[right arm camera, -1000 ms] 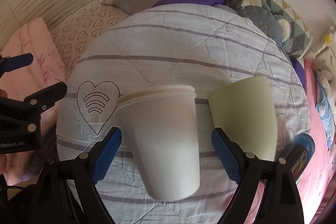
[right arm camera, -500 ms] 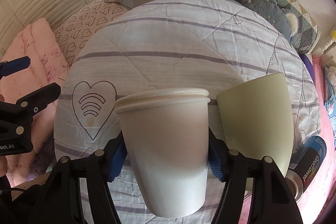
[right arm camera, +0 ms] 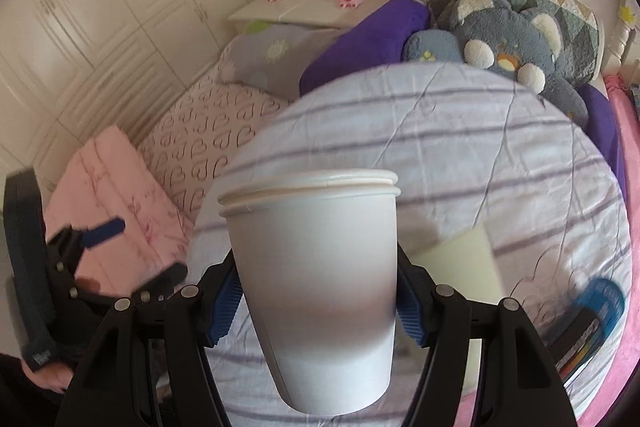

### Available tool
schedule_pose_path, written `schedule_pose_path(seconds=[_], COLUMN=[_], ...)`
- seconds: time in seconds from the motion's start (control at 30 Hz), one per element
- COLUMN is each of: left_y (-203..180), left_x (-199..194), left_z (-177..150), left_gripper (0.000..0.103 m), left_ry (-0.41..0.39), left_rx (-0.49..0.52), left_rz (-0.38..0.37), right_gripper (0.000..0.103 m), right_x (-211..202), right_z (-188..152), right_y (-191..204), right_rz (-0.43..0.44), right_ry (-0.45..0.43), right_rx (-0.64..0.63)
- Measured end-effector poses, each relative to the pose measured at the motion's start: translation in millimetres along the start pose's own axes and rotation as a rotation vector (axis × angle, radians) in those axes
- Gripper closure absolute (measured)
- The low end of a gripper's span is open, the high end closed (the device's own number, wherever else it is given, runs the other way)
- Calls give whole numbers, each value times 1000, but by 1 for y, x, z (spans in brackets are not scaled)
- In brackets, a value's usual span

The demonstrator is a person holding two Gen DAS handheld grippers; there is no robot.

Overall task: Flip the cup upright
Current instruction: 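Lift the white paper cup off the quilt with the right tool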

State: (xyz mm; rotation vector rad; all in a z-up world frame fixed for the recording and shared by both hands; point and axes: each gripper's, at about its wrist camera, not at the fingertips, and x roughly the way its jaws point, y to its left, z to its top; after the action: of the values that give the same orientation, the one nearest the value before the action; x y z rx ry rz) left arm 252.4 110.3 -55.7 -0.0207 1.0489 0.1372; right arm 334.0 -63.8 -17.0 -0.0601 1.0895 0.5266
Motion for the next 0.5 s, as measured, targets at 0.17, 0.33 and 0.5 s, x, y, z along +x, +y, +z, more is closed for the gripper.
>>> schedule_pose_path(seconds=[0.17,0.33,0.5], left_y=[-8,-13,-18], left_x=[11,32,52], left_z=[25,54,75], left_gripper=[0,0,0], left_ry=[-18,-14,-1], left_rx=[11,8,0], left_rz=[3,-4,-12], right_gripper=[36,36,36], right_x=[29,68,102], right_z=[53,88,111], right_y=[-26,-46,-57], right_rz=[-39,-84,-110], right_ry=[33,84,141], right_rx=[39,61,73])
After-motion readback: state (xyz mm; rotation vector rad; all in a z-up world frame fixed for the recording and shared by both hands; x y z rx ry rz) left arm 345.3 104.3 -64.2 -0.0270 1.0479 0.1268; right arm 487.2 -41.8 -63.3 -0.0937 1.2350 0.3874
